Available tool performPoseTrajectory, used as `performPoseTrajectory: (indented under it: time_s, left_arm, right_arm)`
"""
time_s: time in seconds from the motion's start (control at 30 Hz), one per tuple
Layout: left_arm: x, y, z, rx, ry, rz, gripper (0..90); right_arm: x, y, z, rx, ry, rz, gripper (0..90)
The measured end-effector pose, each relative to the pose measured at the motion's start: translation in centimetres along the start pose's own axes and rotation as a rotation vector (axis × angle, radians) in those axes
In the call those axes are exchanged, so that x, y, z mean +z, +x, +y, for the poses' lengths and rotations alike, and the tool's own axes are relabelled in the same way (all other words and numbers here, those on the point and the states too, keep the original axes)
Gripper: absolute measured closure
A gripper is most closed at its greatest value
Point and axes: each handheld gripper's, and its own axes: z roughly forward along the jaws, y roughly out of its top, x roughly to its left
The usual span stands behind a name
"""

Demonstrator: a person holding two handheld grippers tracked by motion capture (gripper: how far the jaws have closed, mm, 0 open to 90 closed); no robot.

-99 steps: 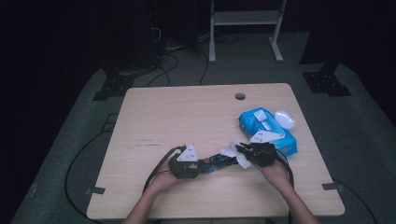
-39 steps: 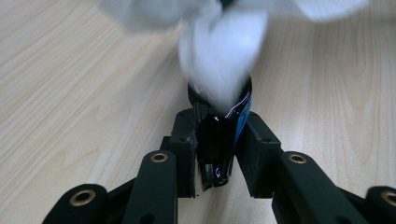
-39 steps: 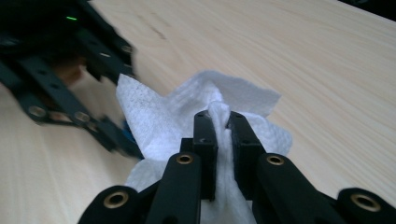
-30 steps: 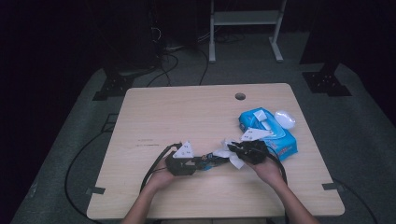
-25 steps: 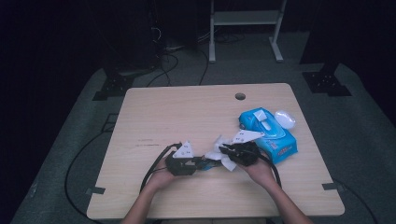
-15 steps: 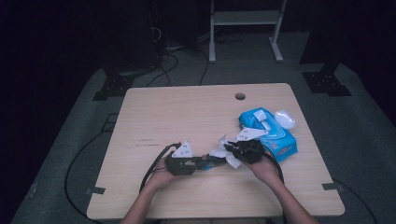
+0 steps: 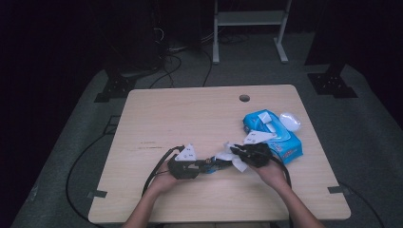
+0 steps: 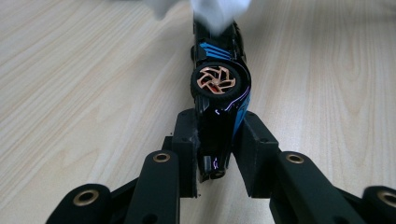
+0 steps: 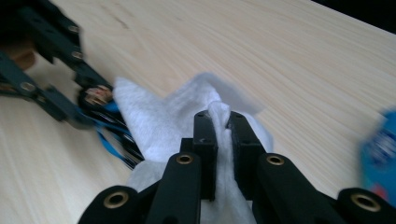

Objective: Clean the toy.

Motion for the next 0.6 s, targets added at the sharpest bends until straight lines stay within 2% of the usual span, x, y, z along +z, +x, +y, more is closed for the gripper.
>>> performPoseTrajectory:
  time_s: [0.03,0.1,0.23,0.33,0.43,0.5,0.6]
  left_arm:
    - [0.0,0.0,0.0,0.003,0.001,0.000,70.5]
    - [0.0,0.0,0.0,0.003,0.003,0.001,70.4]
    - [0.0,0.0,0.1,0.001,0.005,0.001,70.4]
    - [0.0,0.1,0.0,-0.013,-0.002,-0.002,70.3]
    - [0.0,0.2,0.0,-0.018,-0.003,-0.001,70.3]
    - [-0.1,0.3,0.0,-0.030,-0.003,-0.002,70.1]
    - [-0.3,0.4,0.1,-0.058,-0.026,-0.033,63.4]
  right_arm:
    - [-0.5,-0.5,-0.3,0.021,0.000,-0.010,82.8]
    - [-0.9,-0.8,-0.7,0.015,0.012,-0.028,82.8]
    - [-0.8,-0.4,-0.8,-0.003,0.016,-0.033,82.8]
    - [-0.6,-0.1,-0.4,0.012,0.000,0.004,82.8]
    - [-0.2,0.5,0.1,-0.009,0.000,0.047,82.8]
    - [0.2,0.7,0.1,-0.027,0.019,0.050,82.8]
    - [0.2,0.6,-0.2,-0.011,0.006,0.056,82.9]
